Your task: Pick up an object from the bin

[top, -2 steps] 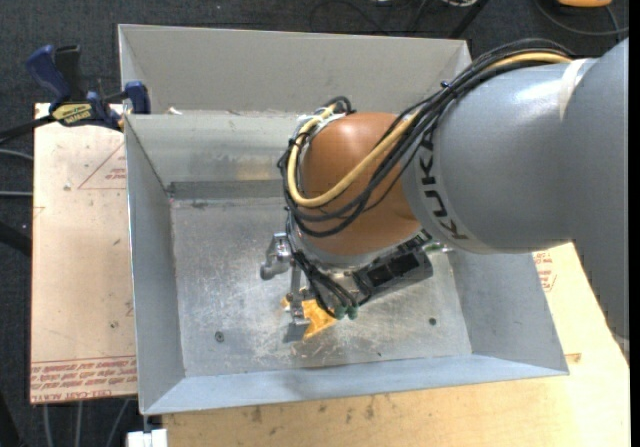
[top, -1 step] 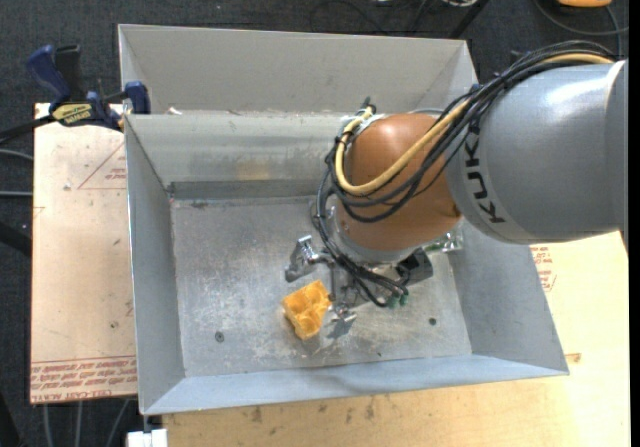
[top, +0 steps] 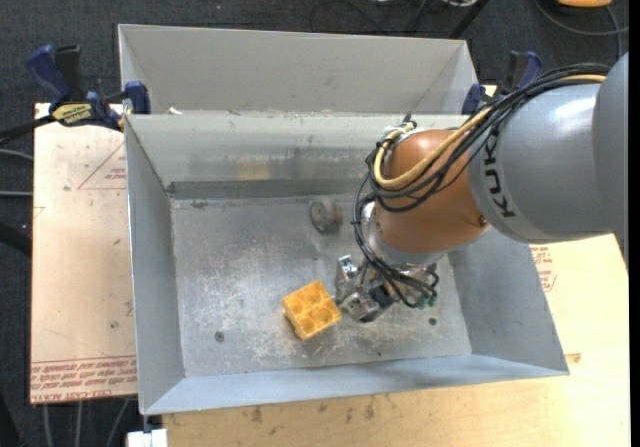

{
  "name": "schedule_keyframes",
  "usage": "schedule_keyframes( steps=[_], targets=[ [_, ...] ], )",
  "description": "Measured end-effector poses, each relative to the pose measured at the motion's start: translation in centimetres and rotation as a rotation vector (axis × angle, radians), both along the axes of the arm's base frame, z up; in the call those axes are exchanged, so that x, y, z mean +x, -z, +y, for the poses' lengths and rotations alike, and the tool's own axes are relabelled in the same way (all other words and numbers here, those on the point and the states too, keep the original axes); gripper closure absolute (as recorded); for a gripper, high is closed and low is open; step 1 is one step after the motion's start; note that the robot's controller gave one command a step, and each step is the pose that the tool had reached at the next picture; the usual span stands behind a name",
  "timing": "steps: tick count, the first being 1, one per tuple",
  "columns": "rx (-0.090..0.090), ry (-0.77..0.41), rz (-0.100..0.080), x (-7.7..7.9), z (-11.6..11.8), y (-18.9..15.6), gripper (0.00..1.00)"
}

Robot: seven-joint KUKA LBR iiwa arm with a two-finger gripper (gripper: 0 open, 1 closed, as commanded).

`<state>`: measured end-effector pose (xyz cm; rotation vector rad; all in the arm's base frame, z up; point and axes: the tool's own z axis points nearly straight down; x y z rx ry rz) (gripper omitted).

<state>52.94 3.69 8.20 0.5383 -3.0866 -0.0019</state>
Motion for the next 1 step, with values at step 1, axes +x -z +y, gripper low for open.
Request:
schedule_keyframes(
  steps=[1],
  targets=[
    [0.000, 0.000, 0.000, 0.01, 0.00, 0.00, 1.00]
  ],
)
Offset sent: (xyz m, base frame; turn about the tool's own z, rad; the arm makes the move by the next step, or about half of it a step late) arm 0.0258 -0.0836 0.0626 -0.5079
